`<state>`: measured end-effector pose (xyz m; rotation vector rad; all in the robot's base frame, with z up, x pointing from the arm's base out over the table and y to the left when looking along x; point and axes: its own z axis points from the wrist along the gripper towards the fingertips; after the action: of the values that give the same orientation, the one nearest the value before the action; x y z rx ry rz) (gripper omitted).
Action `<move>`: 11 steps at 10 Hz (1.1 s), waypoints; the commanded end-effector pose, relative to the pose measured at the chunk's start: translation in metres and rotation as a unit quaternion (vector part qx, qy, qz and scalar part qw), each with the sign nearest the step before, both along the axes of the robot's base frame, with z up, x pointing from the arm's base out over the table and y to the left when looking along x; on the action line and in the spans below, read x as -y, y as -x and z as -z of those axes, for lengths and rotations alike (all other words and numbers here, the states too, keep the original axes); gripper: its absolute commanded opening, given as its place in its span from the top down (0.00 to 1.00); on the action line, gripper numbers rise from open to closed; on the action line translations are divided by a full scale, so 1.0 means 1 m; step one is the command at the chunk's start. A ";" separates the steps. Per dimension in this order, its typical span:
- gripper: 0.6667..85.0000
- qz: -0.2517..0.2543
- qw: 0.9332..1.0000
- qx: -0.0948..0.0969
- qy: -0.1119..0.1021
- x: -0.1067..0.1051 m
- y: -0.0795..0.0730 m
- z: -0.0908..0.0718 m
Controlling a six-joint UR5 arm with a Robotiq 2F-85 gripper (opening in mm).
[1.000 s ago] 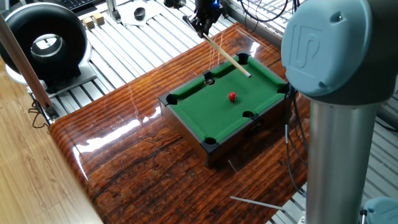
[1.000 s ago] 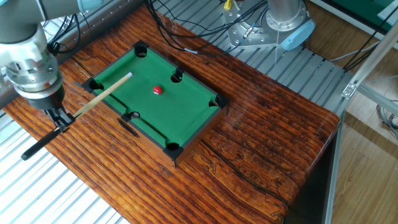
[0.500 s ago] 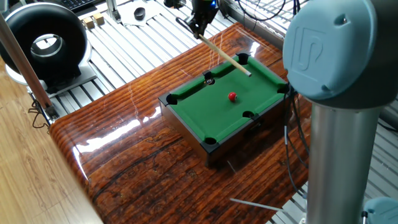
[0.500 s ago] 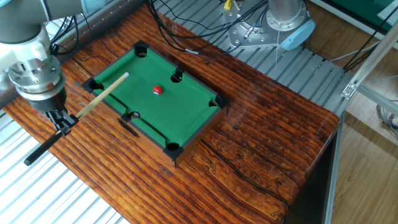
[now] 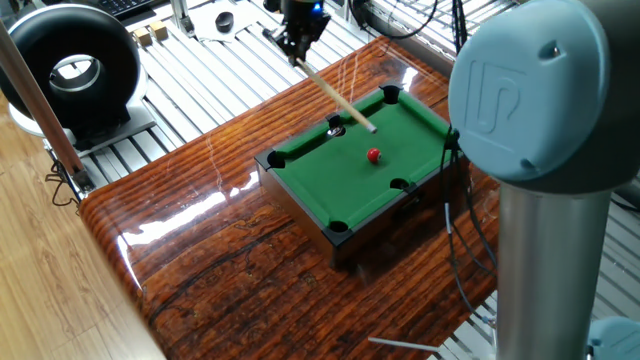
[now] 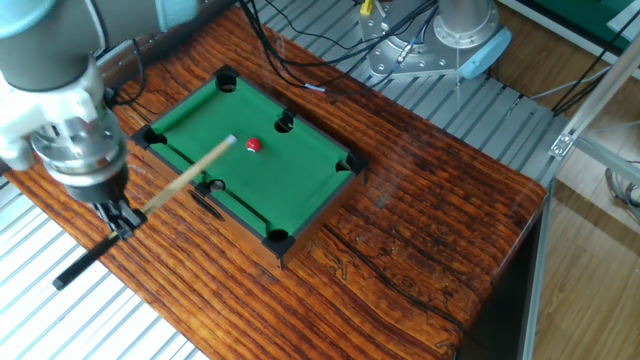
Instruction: Hit the pool ball
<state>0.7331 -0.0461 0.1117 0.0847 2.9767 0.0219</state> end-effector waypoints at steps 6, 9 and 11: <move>1.00 0.010 1.000 0.023 0.019 -0.001 -0.035 0.016; 1.00 -0.010 0.999 0.021 0.022 -0.003 -0.029 0.013; 1.00 -0.014 0.999 0.020 0.022 -0.010 -0.023 0.013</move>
<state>0.7598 -0.0411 0.0981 0.0531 2.9375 -0.0452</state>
